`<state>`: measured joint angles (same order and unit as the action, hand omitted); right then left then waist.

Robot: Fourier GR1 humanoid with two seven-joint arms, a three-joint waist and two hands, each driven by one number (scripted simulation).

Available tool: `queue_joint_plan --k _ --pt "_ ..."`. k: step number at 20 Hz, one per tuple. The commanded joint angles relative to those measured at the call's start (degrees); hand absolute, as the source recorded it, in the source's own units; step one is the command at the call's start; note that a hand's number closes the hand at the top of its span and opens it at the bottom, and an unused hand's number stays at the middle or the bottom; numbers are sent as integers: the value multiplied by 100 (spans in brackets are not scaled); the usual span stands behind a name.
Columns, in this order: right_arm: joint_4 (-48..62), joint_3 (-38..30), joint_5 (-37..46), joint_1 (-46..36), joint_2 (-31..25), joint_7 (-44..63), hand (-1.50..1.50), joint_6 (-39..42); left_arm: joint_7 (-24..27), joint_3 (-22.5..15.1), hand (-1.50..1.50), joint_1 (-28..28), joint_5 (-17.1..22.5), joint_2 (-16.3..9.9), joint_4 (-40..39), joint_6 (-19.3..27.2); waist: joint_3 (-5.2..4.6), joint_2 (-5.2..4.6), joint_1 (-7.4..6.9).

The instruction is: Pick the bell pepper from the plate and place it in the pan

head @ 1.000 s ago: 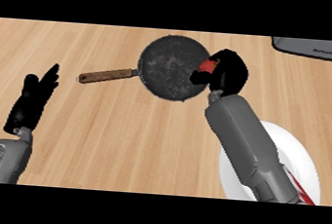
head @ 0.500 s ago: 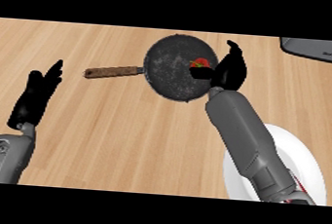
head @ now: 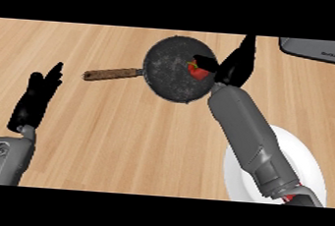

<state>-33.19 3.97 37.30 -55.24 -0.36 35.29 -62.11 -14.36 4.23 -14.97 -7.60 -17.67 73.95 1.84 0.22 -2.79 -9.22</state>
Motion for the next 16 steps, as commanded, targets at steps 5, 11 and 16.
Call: queue_joint_plan --k 5,11,16 --pt "450 22 -479 -200 34 43 -150 -1428 195 153 0 436 -16 10 -67 152 -20 177 386" --pt "-492 1045 -869 1045 33 33 -150 -2073 -168 425 0 581 246 -285 197 -121 -14 323 706" --pt "-1631 1656 -671 1899 34 299 -150 -2069 300 440 0 1011 13 -77 28 251 -28 384 1024"
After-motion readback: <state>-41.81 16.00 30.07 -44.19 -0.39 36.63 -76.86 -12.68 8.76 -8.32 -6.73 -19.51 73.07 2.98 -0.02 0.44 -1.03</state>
